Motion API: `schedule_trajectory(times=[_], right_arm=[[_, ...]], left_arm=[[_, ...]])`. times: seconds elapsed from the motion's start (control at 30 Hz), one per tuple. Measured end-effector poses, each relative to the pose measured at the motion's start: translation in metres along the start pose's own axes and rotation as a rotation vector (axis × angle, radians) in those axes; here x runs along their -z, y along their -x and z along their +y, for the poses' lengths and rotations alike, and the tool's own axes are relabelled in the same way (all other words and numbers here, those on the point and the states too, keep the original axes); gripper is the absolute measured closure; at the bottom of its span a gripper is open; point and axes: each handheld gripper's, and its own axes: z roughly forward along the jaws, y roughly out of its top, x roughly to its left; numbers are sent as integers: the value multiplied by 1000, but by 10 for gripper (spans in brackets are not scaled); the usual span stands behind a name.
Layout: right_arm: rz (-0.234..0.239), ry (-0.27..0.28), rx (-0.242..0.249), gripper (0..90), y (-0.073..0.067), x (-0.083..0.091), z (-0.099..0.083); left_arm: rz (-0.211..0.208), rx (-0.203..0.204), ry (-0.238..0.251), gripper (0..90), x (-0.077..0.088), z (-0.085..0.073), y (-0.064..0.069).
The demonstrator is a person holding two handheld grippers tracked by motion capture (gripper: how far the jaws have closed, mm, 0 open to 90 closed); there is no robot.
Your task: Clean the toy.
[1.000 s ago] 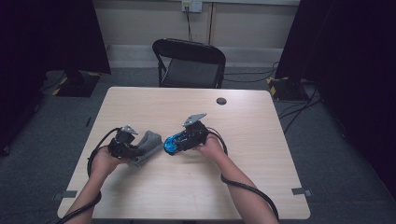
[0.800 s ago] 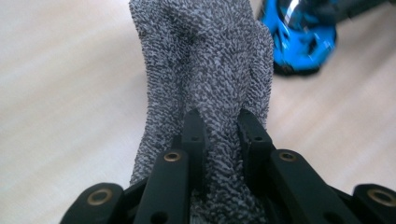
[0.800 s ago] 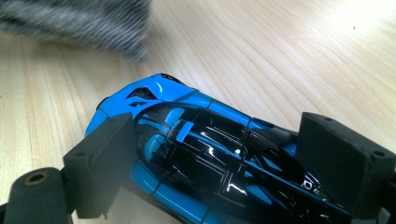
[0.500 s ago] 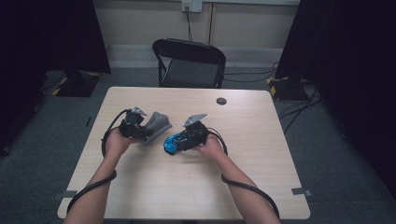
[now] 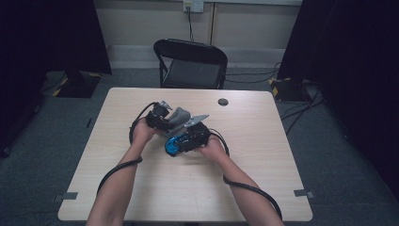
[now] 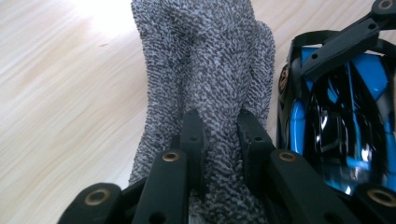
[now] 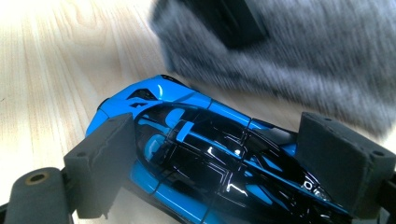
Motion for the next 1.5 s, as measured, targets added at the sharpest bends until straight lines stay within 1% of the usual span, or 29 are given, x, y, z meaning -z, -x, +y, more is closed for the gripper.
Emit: schedule_trajectory(times=[0.07, 0.1, 0.13, 0.17, 0.2, 0.27, 0.3, 0.33, 0.4, 0.47, 0.53, 0.57, 0.6, 0.63, 0.73, 0.8, 0.87, 0.9, 0.93, 0.97, 1.03, 1.1, 1.13, 1.17, 1.23, 1.27, 1.3, 1.4, 1.5], right_arm=[[-2, -3, -1, 117, 0, 0, 0], [-2, -3, -1, 117, 0, 0, 0], [-2, -3, 0, 118, 0, 0, 0], [-2, -2, -1, 117, 0, 0, 0], [0, -2, -1, 117, 0, 0, 0], [1, -2, -2, 118, 0, 0, 0], [1, -1, -1, 118, 0, 0, 0], [0, 2, -1, 118, 0, 0, 0], [0, 3, -2, 118, 0, 0, 0], [-1, 2, -1, 118, 0, 0, 0], [-1, 2, -1, 118, 0, 0, 0], [-1, 2, -1, 118, 0, 0, 0], [-2, 4, -1, 118, 0, 0, 0], [-3, 7, -2, 118, 0, 0, -1], [-4, 4, -1, 118, 0, 0, 0], [-1, 2, 0, 118, 0, 0, 0], [-4, 4, -1, 118, 0, 0, 0], [-4, 4, -1, 118, 0, 0, 0], [-4, 5, -1, 118, 0, 0, 0], [-3, 5, -1, 118, 0, 0, -1], [-1, 3, 1, 118, 0, 0, 0], [0, 1, 2, 118, 0, 0, 0], [0, 2, 3, 119, 0, 0, 0], [-1, 2, 2, 119, 0, 0, 0], [-3, 4, 2, 119, 0, 0, -1], [-3, 5, 2, 119, 0, 0, -1], [-3, 6, 1, 119, 0, 0, -1], [-1, 3, 3, 119, 0, 0, 0], [-2, 4, 2, 119, 0, 0, 0]], left_arm=[[-2, -7, 2, 753, -8, 4, 1], [-8, 1, 6, 753, -11, 6, 1], [-5, -5, 4, 753, -13, 8, 2], [-7, 2, 14, 752, -16, 10, 3], [-16, -3, 8, 752, -19, 12, 4], [-15, -17, 0, 751, -23, 16, 6], [-27, -26, -1, 752, -25, 18, 8], [-38, -23, -3, 751, -26, 19, 9], [-40, -28, -7, 750, -30, 21, 13], [-40, -30, -25, 749, -34, 21, 14], [-40, -18, -19, 749, -36, 20, 15], [-49, -8, -19, 748, -36, 19, 14], [-49, -8, -19, 748, -36, 19, 14], [-58, 18, -13, 748, -36, 17, 13], [-56, 19, -12, 751, -35, 16, 13], [-54, 10, -17, 754, -35, 16, 14], [-62, 9, -25, 757, -35, 17, 14], [-69, 13, -23, 757, -35, 16, 14], [-71, 29, -17, 758, -35, 16, 14], [-77, 20, -29, 759, -33, 16, 13], [-87, 22, -28, 758, -33, 15, 13], [-87, 20, -26, 758, -32, 14, 13], [-84, 29, -22, 758, -32, 14, 14], [-85, 12, -33, 758, -31, 14, 13], [-81, 10, -34, 759, -30, 14, 14], [-84, 18, -30, 759, -30, 13, 15], [-84, 5, -37, 759, -29, 13, 14], [-88, -1, -41, 759, -26, 11, 13], [-100, 3, -37, 759, -24, 8, 11]])
